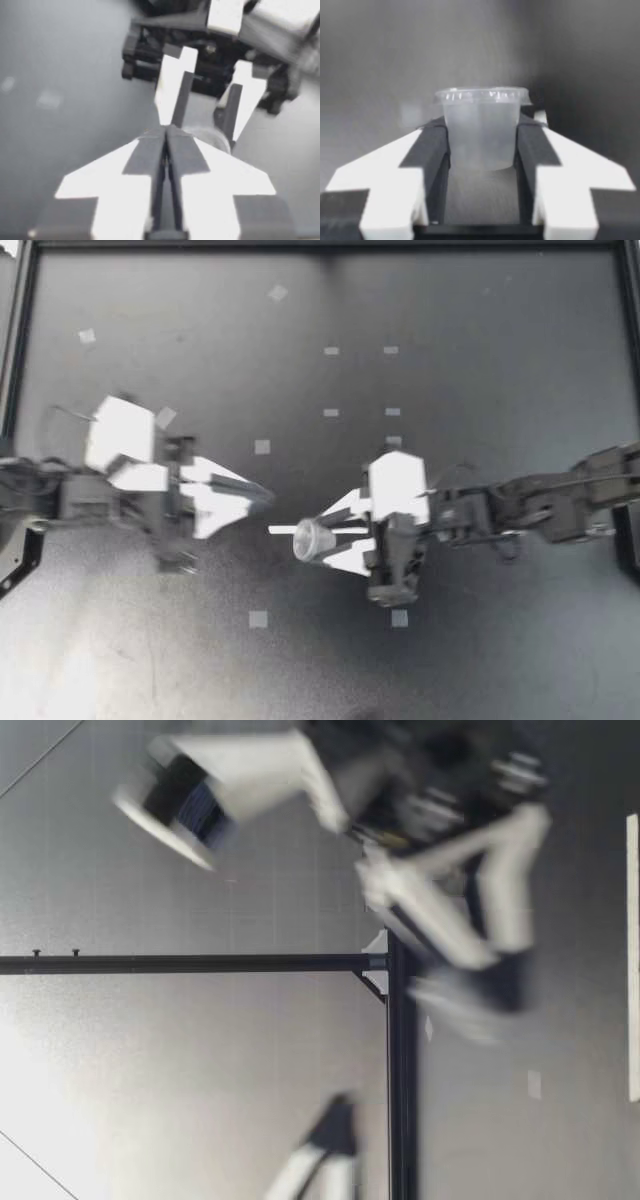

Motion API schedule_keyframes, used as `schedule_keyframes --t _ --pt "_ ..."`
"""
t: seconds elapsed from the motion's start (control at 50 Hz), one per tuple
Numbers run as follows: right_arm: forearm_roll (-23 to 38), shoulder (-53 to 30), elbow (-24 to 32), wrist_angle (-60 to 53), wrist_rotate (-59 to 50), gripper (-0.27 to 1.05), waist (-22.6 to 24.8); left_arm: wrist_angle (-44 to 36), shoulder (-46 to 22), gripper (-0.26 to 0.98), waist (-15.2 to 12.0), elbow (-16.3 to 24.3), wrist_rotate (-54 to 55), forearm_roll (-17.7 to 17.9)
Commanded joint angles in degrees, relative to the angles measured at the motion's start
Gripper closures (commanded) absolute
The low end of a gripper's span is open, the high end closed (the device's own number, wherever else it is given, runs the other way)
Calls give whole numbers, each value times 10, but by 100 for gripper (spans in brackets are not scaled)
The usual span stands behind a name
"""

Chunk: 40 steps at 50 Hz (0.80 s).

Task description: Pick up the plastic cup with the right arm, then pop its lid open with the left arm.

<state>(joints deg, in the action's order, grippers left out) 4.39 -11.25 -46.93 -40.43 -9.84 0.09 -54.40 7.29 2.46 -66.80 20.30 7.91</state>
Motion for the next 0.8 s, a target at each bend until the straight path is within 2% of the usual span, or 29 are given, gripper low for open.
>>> schedule_keyframes --t 0.0,0.06,0.2,0.26,0.5,0.78 --pt "1 46 -25 -94 11 39 -11 -63 33 47 -1 -15 41 -2" --pt "0 57 -40 -147 18 39 -18 -77 41 35 -1 -18 74 -6" --pt "-2 60 -51 -230 41 39 -47 -75 44 -4 -1 5 162 -18" --pt "-2 54 -44 -240 52 39 -55 -69 41 -12 -1 19 206 -18" --pt "1 3 -4 -304 85 39 -59 -53 23 -5 -1 64 407 -18" --pt "1 -11 5 -334 83 39 -52 -46 3 -4 -1 68 431 -18"
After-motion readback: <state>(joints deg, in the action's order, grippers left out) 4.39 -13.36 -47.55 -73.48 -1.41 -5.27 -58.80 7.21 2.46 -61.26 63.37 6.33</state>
